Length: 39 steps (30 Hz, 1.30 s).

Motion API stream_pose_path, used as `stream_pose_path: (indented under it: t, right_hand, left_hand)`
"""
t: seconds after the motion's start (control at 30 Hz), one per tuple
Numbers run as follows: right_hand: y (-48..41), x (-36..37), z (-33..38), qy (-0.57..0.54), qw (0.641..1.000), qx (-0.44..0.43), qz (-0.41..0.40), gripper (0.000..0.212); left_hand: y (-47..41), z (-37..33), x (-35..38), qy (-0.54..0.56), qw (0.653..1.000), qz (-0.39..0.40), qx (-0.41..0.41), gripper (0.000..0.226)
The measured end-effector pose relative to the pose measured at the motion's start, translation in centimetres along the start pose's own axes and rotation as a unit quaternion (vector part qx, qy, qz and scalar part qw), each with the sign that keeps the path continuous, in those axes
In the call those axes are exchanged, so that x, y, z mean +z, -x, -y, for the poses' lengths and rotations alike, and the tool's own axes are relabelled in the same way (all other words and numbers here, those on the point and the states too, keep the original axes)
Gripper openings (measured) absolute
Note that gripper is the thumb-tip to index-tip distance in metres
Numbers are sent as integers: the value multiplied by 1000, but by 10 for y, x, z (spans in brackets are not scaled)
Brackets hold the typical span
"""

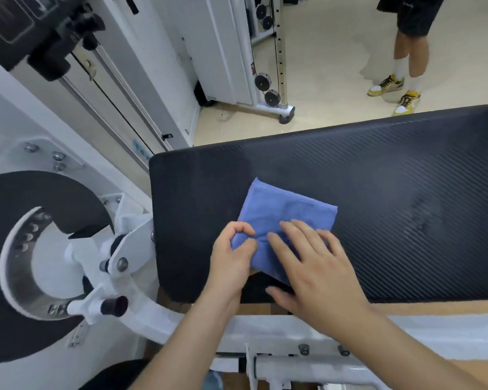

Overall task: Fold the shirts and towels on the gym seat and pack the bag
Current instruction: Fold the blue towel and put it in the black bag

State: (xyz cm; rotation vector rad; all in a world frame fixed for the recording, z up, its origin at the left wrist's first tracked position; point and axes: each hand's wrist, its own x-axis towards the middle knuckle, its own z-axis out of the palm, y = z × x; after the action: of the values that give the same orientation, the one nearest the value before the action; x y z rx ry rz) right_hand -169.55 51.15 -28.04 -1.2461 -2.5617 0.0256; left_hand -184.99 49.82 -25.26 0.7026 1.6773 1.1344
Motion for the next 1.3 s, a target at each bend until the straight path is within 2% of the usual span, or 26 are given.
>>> stream_pose_path:
  t: [0.17, 0.2, 0.23, 0.27, 0.3, 0.33, 0.37, 0.43, 0.47, 0.53, 0.63, 0.73, 0.77, 0.83, 0.93, 1.0, 1.13, 1.23, 1.3]
  right_hand:
    - [21, 38, 9, 19, 998, -37, -48, 46]
    - [22, 41, 8, 20, 997, -49, -50, 44]
    - [22, 42, 6, 21, 997, -59, -47, 43]
    - [21, 42, 4, 22, 997, -67, -42, 42]
    - [21, 41, 3, 24, 997, -71, -34, 42]
    - [20, 40, 2, 25, 997, -72, -26, 42]
    - [19, 38, 2, 23, 997, -70, -16, 43]
    - [17, 34, 1, 13, 998, -67, -2, 46]
    - [16, 33, 1, 6, 998, -70, 8, 47]
    - [15, 27, -2, -25, 996, -79, 28, 49]
    - [18, 14, -16, -111, 991, -67, 36, 44]
    - [20, 4, -31, -224, 974, -24, 14, 32]
    - [18, 2, -34, -262, 965, -1, 7, 29]
    - [8, 2, -39, -296, 954, 50, -15, 25]
    - [-9, 5, -44, -304, 943, 132, -39, 19]
    - [-16, 6, -45, -307, 937, 164, -41, 16]
    - [-27, 0, -42, -332, 916, 221, -33, 8]
    - [-32, 0, -42, -326, 913, 244, -31, 12]
    - [-36, -1, -42, -333, 906, 260, -18, 15]
  left_hand:
    - [28, 22, -10, 78, 994, -35, -69, 9]
    - [28, 26, -14, 50, 996, -36, -60, 6]
    - [28, 30, -20, -25, 998, -44, -21, 5]
    - [29, 34, -26, -147, 986, -64, 50, 10]
    - [29, 36, -33, -282, 944, -95, 141, 20]
    - [30, 38, -39, -383, 884, -105, 246, 34]
    - [29, 41, -41, -460, 818, -77, 337, 48]
    - [26, 46, -37, -583, 692, 2, 426, 65]
    - [23, 50, -34, -609, 659, 24, 439, 66]
    - [9, 50, -33, -607, 648, 36, 458, 53]
    - [-7, 37, -38, -579, 669, 59, 462, 38]
    - [-4, 3, -33, -628, 690, 112, 342, 23]
    - [-6, -6, -33, -623, 708, 134, 304, 18]
    - [-15, -22, -34, -578, 765, 165, 232, 9]
    - [-36, -38, -44, -394, 893, 186, 107, 7]
    - [-40, -33, -45, -294, 943, 146, 62, 11]
    - [-34, -8, -25, -282, 953, -32, 110, 17]
    - [-29, -3, -13, -264, 949, -98, 144, 10]
    - [-24, -3, -9, -276, 939, -113, 173, 34]
